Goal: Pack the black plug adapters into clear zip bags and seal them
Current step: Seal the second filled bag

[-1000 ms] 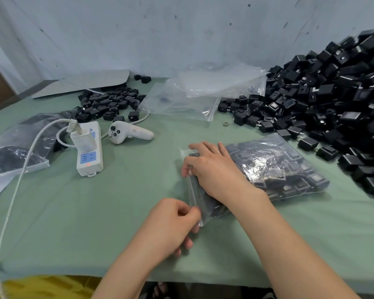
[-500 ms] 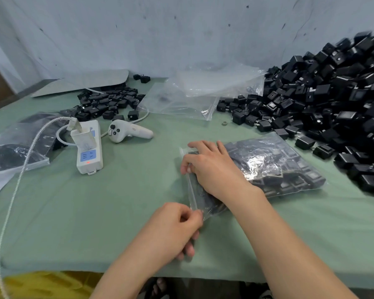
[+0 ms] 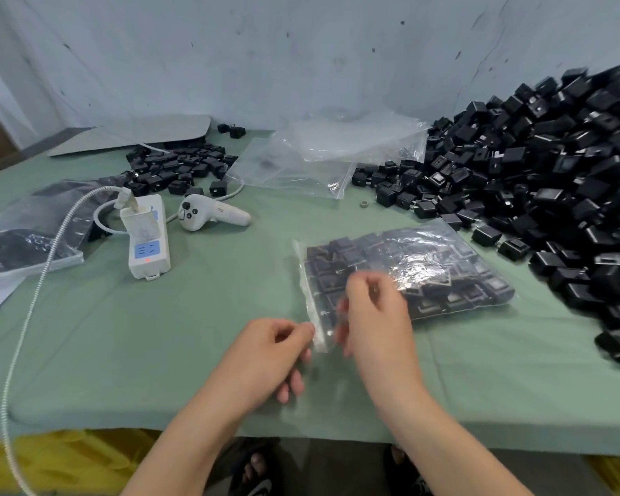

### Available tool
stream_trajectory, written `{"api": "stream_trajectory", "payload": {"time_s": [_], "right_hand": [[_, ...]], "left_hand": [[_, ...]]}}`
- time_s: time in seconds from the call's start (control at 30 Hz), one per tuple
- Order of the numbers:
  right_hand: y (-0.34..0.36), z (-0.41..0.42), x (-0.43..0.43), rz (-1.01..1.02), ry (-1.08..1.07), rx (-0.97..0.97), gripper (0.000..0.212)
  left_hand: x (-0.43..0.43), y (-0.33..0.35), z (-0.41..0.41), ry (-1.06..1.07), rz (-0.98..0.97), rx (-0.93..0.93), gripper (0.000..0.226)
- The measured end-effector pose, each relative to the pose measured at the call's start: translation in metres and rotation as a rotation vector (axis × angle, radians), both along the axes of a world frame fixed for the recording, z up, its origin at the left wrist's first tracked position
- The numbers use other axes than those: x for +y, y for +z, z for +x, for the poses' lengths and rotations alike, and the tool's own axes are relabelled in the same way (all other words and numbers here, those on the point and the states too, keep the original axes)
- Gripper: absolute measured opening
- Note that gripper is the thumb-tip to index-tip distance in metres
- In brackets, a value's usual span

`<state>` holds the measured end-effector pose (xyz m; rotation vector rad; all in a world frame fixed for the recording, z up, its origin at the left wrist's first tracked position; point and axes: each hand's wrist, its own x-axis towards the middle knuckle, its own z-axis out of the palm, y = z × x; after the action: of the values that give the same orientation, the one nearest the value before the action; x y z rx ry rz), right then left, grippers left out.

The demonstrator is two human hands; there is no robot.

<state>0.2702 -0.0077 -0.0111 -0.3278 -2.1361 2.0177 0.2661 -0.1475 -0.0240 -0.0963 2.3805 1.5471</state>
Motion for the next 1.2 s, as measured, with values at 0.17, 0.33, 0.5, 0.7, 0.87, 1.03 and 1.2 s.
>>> {"api": "stream_trajectory", "payload": {"time_s": [0.17,0.33,0.5,0.7,0.87,1.03,1.2], "right_hand": [[-0.005,0.037,0.015,-0.128,0.440,-0.504,0.024],[-0.007,0.036,0.012,-0.324,0.415,-0.547,0.026],[-0.006,0.020,-0.001,-0.503,0.299,-0.505,0.024],[-0.010,0.010,-0.007,-0.517,0.279,-0.447,0.033],[-0.011,0.005,-0.002,-0.380,0.284,-0.401,0.029],[-0.007,0.003,-0.008,-0.492,0.305,-0.426,0.029],[-0.009,-0.002,-0.013,-0.570,0.321,-0.408,0.028]], "left_hand": [[0.004,0.000,-0.001,-0.012,0.040,0.043,0.036],[0.007,-0.001,-0.003,-0.006,-0.001,0.035,0.030],[0.010,0.000,-0.008,0.029,-0.051,0.050,0.031],[0.013,-0.001,-0.019,0.045,-0.099,0.081,0.034],[0.016,0.002,-0.032,0.142,-0.027,0.033,0.031],[0.019,0.000,-0.040,0.143,0.013,0.087,0.036],[0.016,0.003,-0.043,0.154,0.126,0.026,0.034]]}}
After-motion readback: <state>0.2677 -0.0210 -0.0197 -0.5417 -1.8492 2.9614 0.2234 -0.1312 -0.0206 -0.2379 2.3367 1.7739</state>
